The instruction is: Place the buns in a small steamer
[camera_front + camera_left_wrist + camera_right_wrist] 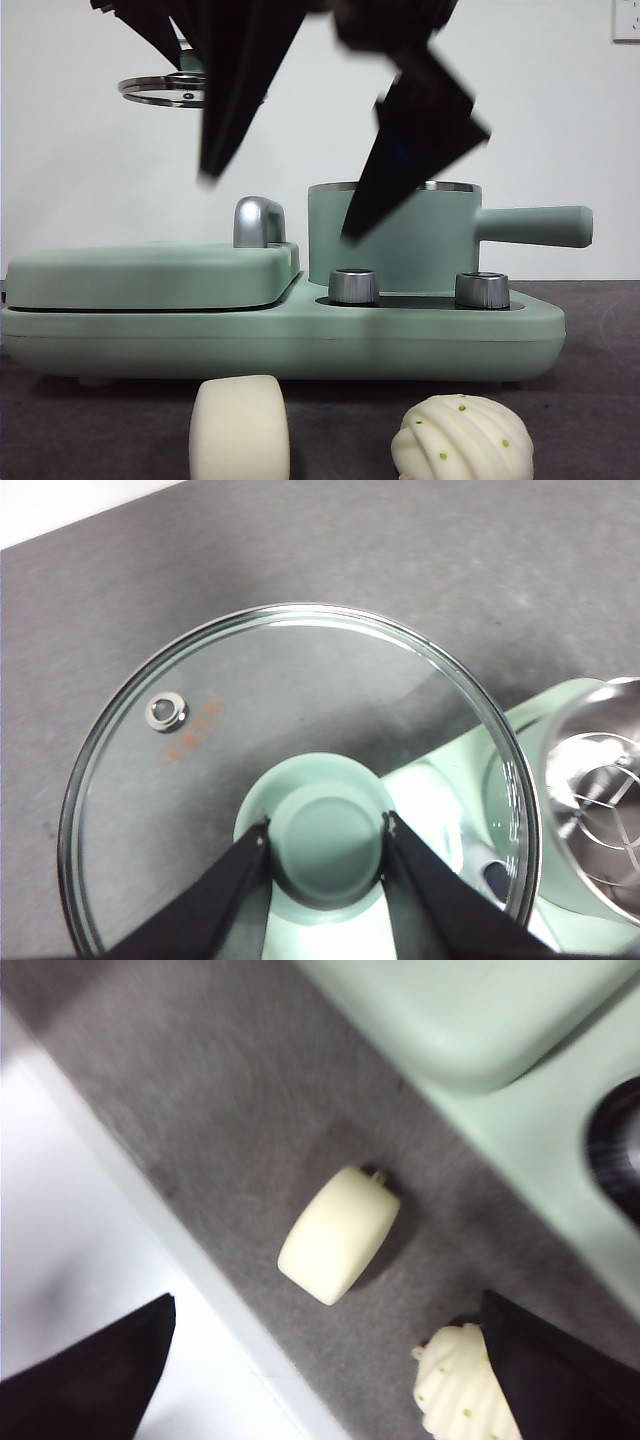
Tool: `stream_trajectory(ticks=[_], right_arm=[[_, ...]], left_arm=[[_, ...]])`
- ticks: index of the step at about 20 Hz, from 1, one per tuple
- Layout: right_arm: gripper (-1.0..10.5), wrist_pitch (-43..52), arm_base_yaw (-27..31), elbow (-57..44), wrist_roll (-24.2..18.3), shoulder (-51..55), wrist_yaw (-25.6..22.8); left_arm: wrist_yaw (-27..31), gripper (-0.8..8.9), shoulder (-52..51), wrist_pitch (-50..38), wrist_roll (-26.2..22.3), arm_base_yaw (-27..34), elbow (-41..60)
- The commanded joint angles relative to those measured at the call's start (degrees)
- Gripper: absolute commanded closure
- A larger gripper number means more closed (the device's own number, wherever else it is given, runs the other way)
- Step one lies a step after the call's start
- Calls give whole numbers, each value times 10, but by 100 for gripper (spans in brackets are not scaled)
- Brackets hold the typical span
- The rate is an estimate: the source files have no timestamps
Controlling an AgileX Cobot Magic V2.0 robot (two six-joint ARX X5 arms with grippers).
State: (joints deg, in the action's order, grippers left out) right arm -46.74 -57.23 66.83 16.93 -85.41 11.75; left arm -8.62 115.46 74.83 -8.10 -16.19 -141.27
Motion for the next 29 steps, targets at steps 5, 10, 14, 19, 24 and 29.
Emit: stream_trajectory(ticks=[5, 10, 14, 19, 24, 29], right_arm=[[465, 31, -40, 11, 13, -122, -1], [706, 57, -43, 11, 26, -173, -18], [787, 58, -49, 17, 25, -166, -11], [787, -104, -31, 157, -9, -162, -13], [786, -267, 55, 339, -55, -173, -43], [786, -318, 172, 473, -98, -233, -58]], left_arm=[[0, 793, -3, -11, 3, 5, -24], [0, 794, -3, -11, 3, 5, -24], [0, 794, -3, -11, 3, 5, -24], [0, 793, -3, -11, 3, 5, -24], [0, 793, -2, -11, 3, 5, -24], [0, 793, -2, -11, 3, 5, -24]])
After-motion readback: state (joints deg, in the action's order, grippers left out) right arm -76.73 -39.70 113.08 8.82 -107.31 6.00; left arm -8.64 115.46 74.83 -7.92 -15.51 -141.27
